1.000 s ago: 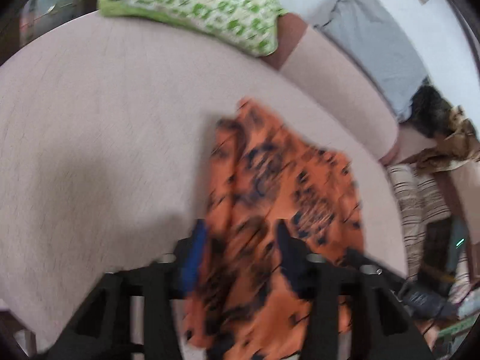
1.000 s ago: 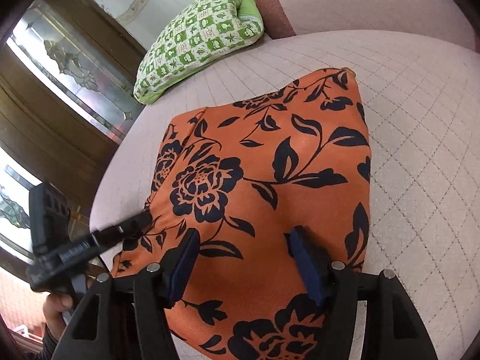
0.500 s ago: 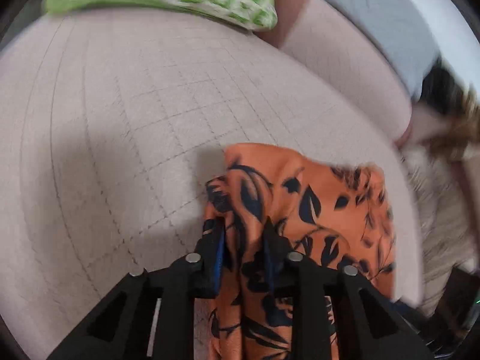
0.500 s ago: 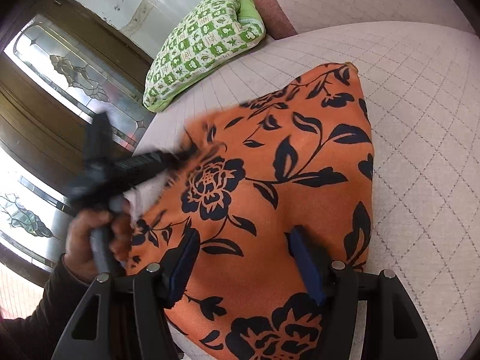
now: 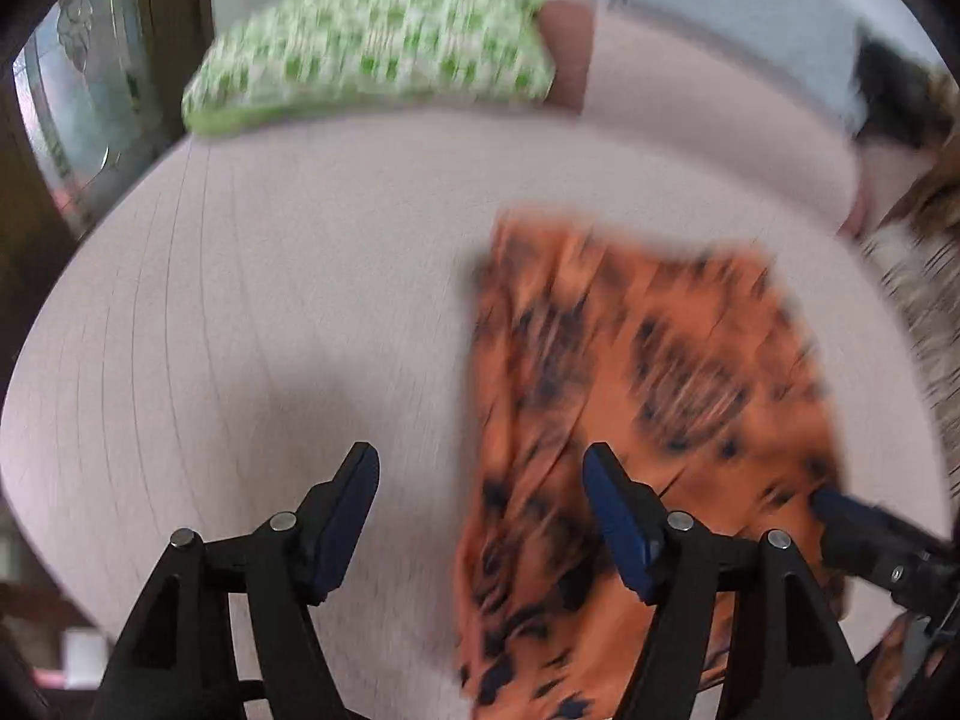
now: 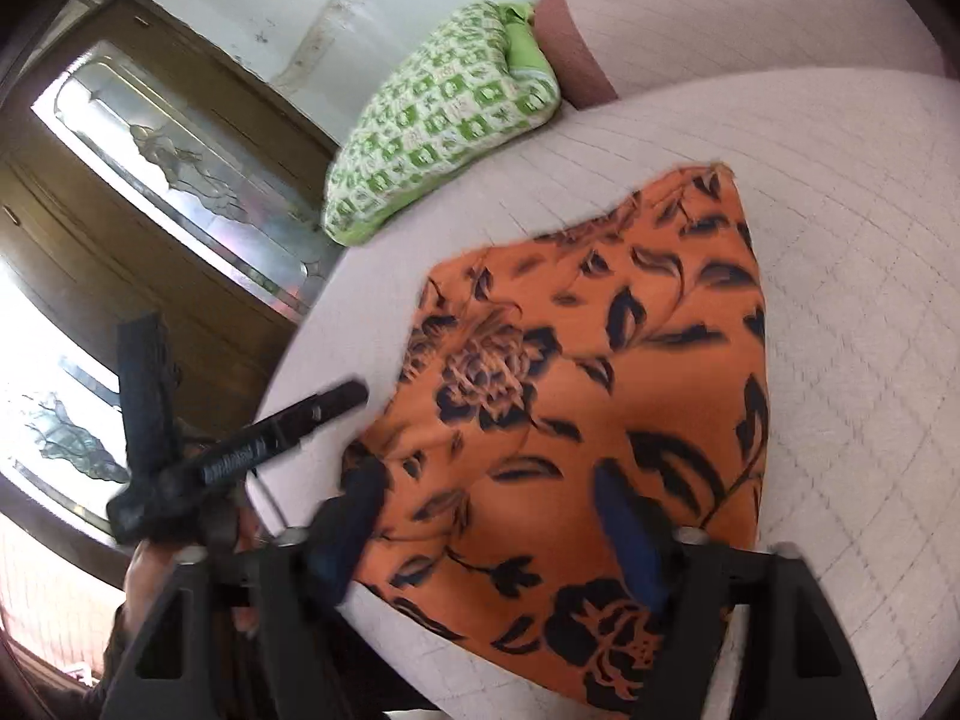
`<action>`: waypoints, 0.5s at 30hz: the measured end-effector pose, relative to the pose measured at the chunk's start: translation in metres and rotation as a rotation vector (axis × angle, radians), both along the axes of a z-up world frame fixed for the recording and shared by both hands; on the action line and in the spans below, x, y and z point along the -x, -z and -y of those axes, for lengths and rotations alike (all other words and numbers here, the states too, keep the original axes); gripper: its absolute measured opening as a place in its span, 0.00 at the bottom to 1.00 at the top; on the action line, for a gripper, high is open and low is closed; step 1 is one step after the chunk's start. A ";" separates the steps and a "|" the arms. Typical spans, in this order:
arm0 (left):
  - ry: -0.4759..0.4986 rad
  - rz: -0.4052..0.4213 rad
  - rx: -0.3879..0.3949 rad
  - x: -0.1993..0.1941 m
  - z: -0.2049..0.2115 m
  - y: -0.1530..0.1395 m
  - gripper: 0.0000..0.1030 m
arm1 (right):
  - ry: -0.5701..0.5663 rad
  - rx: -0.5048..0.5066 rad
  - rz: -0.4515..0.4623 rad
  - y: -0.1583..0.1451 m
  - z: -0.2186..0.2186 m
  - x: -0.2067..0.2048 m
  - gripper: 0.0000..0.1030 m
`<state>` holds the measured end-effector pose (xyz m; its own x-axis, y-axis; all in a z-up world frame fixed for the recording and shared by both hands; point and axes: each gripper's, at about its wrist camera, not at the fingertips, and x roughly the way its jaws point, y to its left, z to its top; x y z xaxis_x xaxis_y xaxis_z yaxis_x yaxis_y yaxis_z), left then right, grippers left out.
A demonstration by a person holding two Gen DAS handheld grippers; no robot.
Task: Fold small clothes
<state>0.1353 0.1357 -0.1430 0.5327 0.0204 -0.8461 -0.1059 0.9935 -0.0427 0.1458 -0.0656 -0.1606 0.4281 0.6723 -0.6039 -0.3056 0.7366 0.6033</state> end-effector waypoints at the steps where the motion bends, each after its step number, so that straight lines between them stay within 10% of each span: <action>1: -0.013 -0.030 0.042 -0.001 -0.002 0.012 0.69 | -0.007 0.003 -0.035 0.011 -0.002 -0.004 0.79; 8: -0.019 0.015 0.043 0.009 -0.003 -0.002 0.69 | 0.016 0.009 0.059 -0.027 0.000 0.007 0.79; 15: -0.017 0.019 0.048 0.012 -0.002 -0.001 0.69 | 0.074 -0.080 -0.087 0.004 0.017 -0.019 0.83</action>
